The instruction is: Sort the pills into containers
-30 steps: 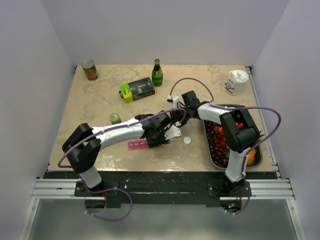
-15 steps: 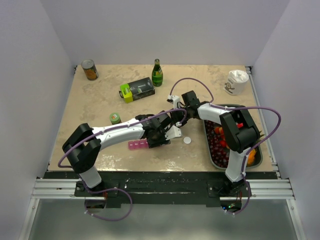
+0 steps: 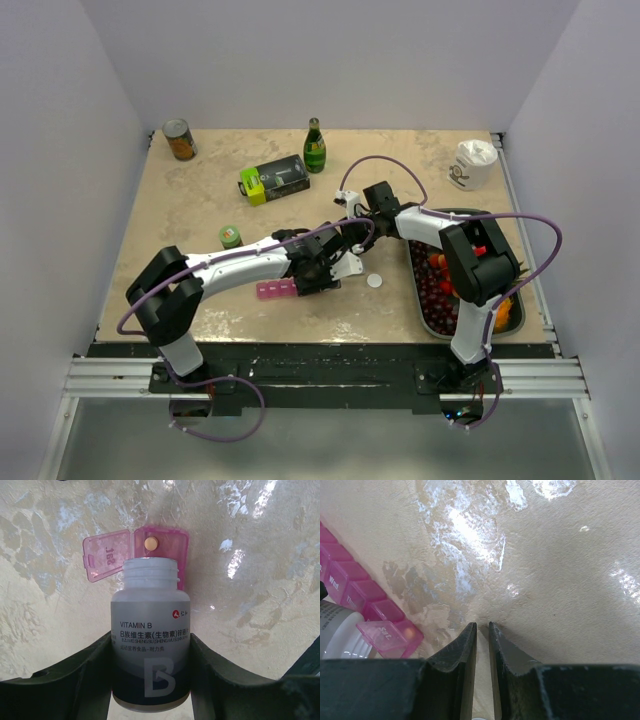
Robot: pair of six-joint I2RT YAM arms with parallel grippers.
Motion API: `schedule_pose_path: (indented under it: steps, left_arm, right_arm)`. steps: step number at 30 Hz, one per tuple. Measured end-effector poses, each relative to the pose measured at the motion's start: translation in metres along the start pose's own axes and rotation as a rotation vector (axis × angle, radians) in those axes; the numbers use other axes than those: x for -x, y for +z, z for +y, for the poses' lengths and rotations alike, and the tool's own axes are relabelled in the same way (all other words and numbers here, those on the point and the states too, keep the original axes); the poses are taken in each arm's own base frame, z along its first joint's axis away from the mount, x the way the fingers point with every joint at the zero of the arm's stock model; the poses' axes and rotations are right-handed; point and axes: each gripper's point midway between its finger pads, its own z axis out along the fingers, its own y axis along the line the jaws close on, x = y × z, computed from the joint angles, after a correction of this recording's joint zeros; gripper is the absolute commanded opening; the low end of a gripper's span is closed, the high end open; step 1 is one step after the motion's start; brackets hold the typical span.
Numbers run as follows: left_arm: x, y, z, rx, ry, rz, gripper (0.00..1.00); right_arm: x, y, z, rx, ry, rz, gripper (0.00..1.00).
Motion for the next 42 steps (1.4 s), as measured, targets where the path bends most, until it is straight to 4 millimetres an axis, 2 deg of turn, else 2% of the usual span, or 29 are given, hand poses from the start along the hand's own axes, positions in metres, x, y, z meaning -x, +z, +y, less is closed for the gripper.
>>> schedule_pose_path:
  steps: [42]
  left_arm:
    - [0.0022, -0.0018, 0.0015, 0.008, 0.027, 0.021, 0.0]
  right_arm:
    - [0.0004, 0.0, -0.0002, 0.0, -0.003, -0.001, 0.21]
